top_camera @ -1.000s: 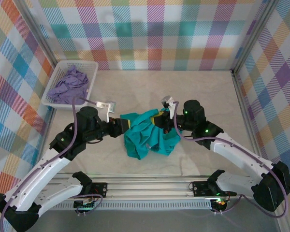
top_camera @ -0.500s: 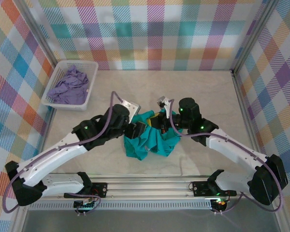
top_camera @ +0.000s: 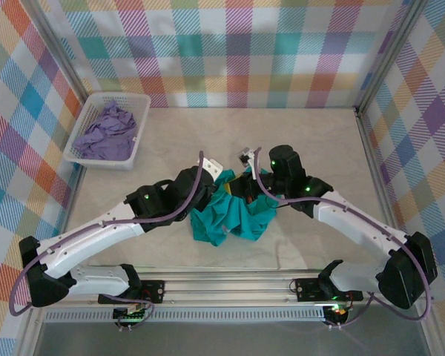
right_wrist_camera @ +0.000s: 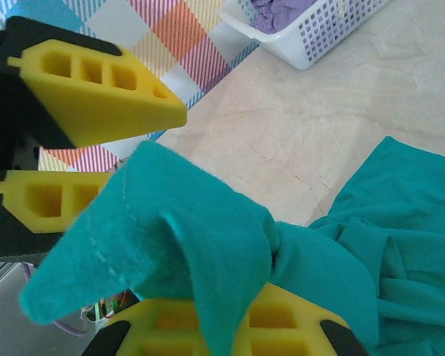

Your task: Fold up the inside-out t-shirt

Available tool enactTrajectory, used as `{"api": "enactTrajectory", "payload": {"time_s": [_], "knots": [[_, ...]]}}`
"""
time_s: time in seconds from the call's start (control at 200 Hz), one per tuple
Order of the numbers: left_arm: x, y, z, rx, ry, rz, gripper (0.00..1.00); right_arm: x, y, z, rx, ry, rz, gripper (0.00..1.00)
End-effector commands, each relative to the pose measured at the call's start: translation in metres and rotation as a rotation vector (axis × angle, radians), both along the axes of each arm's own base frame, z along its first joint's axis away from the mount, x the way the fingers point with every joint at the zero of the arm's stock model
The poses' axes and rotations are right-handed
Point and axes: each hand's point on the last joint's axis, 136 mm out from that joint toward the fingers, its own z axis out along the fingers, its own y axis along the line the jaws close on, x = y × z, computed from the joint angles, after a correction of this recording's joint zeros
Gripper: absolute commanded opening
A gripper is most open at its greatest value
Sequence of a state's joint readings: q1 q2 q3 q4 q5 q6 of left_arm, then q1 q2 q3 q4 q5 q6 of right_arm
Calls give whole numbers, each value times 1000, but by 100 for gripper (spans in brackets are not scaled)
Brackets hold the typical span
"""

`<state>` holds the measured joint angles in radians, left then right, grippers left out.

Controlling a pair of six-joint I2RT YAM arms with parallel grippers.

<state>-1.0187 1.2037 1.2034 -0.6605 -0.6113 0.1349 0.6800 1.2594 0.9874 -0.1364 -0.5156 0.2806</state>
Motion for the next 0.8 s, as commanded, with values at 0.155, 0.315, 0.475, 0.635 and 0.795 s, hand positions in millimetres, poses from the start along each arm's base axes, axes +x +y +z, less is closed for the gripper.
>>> {"api": "enactTrajectory", "payload": {"time_s": [0.155, 0.315, 0.475, 0.635, 0.795], "knots": [[-10, 1, 11, 38, -1, -69, 0, 8, -3, -7, -72, 78, -55, 0], [-46, -20, 26, -416, 259, -271, 0, 16, -14, -11, -132, 9, -102, 0], [-57, -18, 32, -677, 479, -317, 0, 3, -8, 5, -68, -124, 11, 0], [-70, -33, 33, -873, 705, -417, 0, -5, -7, 9, -49, -214, 78, 2], [-71, -41, 35, -941, 750, -451, 0, -10, -8, 12, -45, -219, 98, 23]]}}
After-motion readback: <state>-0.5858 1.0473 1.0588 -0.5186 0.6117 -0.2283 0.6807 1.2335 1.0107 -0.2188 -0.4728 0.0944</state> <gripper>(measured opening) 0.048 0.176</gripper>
